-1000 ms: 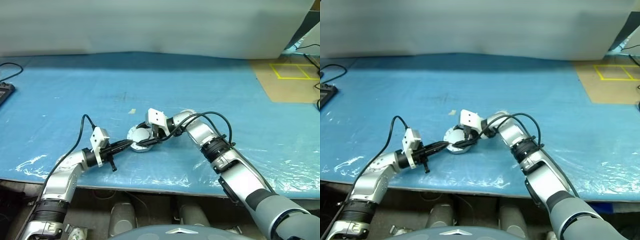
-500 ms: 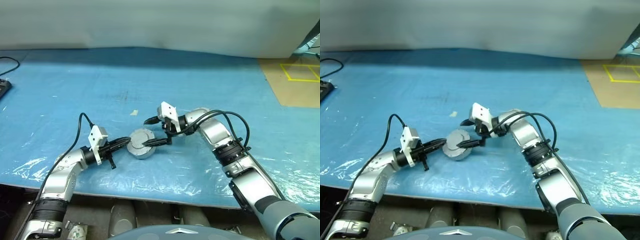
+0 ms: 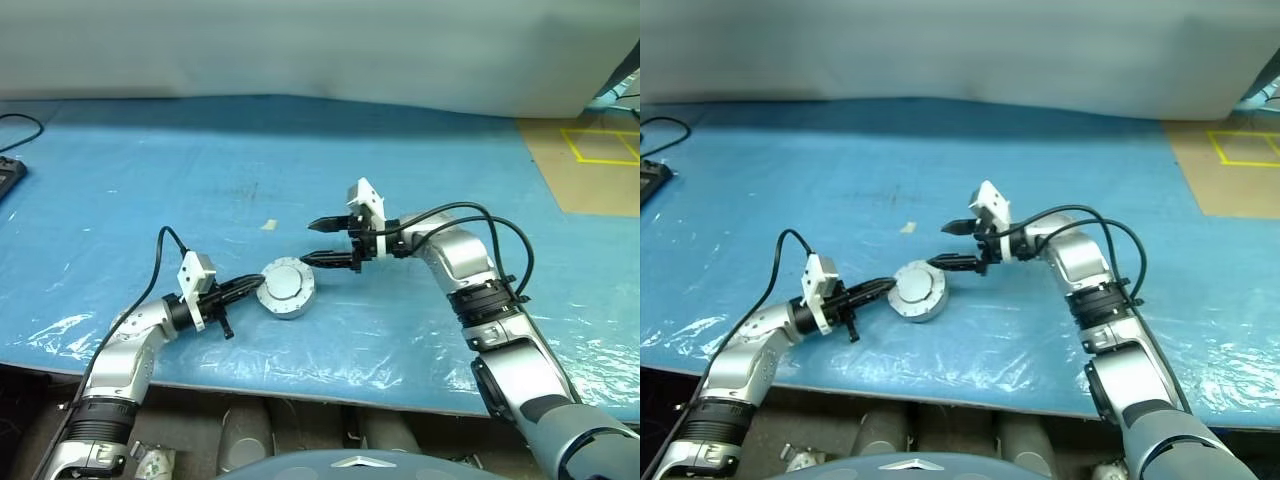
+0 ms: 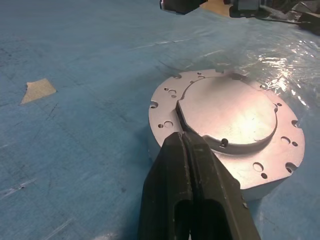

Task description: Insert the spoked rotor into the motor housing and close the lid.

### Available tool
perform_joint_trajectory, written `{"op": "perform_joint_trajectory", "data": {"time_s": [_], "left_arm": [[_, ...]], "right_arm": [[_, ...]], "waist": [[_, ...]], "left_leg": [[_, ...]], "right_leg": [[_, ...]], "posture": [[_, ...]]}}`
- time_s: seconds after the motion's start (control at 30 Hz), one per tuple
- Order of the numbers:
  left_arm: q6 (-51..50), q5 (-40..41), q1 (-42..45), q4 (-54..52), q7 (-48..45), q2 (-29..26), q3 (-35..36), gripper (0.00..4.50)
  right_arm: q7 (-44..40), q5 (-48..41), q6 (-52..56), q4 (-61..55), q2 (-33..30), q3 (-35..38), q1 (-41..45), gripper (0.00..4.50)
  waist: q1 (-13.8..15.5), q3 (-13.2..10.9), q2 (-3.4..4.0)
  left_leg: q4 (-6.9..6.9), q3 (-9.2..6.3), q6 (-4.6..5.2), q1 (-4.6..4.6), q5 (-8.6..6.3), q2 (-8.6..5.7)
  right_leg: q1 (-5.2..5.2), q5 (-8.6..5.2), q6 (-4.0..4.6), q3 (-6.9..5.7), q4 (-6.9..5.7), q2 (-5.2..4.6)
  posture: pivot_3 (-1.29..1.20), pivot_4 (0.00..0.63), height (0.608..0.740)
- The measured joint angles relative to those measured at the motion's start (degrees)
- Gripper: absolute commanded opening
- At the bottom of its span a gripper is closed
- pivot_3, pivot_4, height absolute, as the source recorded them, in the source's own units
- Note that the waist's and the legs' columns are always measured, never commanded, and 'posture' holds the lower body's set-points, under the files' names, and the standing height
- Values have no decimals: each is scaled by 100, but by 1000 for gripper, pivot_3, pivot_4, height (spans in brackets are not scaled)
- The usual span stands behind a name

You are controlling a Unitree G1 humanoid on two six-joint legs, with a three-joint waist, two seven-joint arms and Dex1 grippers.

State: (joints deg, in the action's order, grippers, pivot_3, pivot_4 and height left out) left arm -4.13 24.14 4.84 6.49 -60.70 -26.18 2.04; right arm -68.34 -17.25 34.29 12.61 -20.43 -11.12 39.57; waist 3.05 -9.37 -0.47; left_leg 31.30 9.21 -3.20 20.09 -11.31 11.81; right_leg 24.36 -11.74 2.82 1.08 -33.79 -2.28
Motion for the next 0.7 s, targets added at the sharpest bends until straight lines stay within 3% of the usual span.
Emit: {"op": "perform_joint_trajectory", "data": {"time_s": [0.4,0.7], "left_arm": [[4,12,-44,-17,-5,46,-3,0],[14,10,-51,-17,-1,54,-4,0]], "right_arm": [[198,-1291,2662,-465,-717,653,-450,4484],[734,-1497,3239,-332,-505,601,-722,4484]], "waist": [[95,0,0],[103,0,0]], "left_leg": [[5,0,0,-9,0,0],[10,0,-2,-7,2,-1]], "right_leg": [[-6,0,0,2,-7,1],[-6,0,0,2,-8,0]], "posture": [[0,150,740],[0,150,740]]}}
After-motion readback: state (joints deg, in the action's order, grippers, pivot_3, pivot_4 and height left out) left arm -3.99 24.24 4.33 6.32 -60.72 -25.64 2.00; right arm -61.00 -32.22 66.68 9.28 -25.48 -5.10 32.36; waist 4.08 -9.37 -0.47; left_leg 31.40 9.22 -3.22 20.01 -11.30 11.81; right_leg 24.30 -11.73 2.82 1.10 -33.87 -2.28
